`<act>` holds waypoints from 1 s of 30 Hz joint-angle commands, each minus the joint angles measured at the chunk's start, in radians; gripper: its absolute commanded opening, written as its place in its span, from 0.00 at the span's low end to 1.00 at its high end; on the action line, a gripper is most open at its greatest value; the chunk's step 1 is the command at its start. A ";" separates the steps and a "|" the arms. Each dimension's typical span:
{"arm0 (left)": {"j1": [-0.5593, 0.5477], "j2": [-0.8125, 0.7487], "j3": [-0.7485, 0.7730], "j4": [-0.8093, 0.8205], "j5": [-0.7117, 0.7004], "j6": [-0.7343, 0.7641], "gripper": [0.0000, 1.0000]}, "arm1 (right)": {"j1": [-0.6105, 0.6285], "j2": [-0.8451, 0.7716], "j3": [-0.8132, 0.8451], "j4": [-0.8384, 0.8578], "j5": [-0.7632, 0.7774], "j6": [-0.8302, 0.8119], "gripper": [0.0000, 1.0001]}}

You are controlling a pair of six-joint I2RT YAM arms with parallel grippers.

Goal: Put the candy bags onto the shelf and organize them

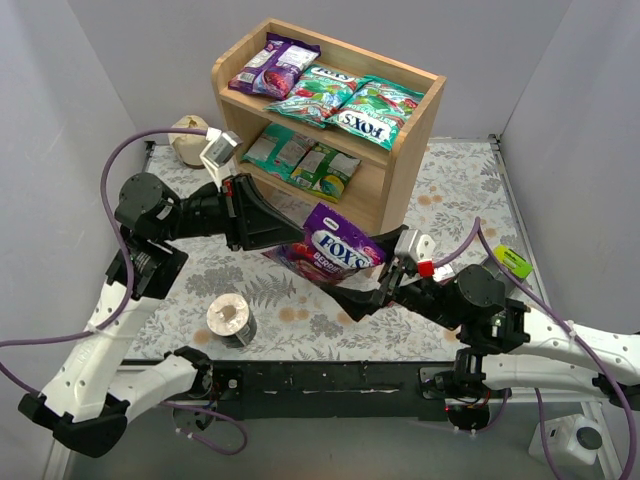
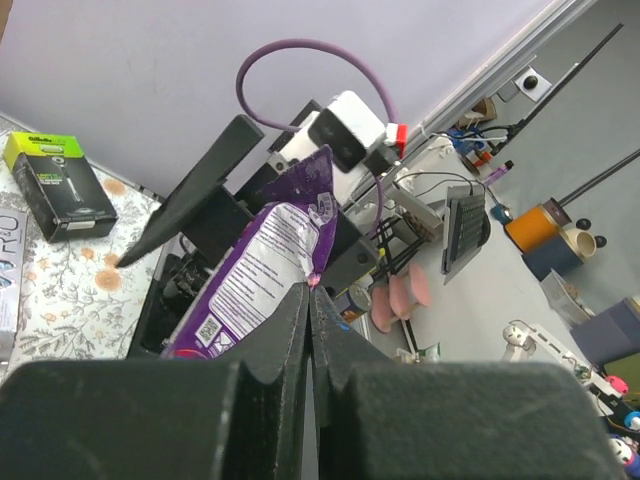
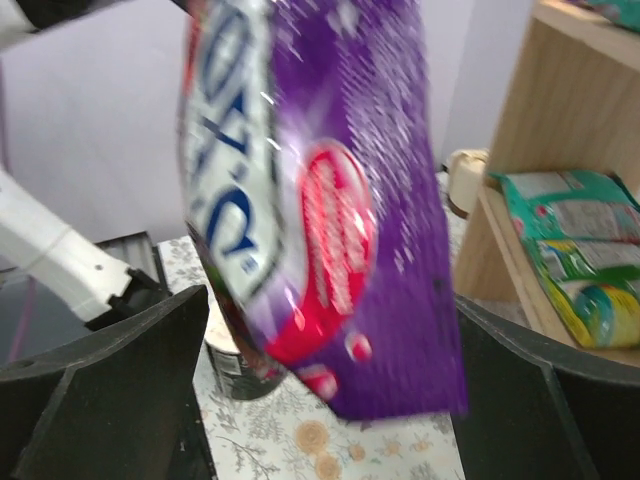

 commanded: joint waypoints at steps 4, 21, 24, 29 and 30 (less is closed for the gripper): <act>-0.001 -0.011 -0.044 0.031 -0.024 -0.013 0.00 | 0.005 0.045 0.061 0.112 -0.238 -0.016 0.94; -0.003 -0.023 -0.130 -0.028 -0.078 0.105 0.90 | 0.005 0.015 0.096 0.038 -0.052 0.172 0.01; -0.003 -0.034 -0.159 -0.028 -0.038 0.158 0.98 | 0.006 -0.008 0.126 -0.032 -0.072 0.205 0.01; -0.001 0.001 -0.212 -0.035 0.111 0.220 0.98 | 0.006 -0.027 0.194 -0.161 -0.171 0.235 0.01; -0.003 0.003 -0.219 -0.035 0.119 0.226 0.98 | 0.005 -0.024 0.206 -0.196 -0.181 0.240 0.01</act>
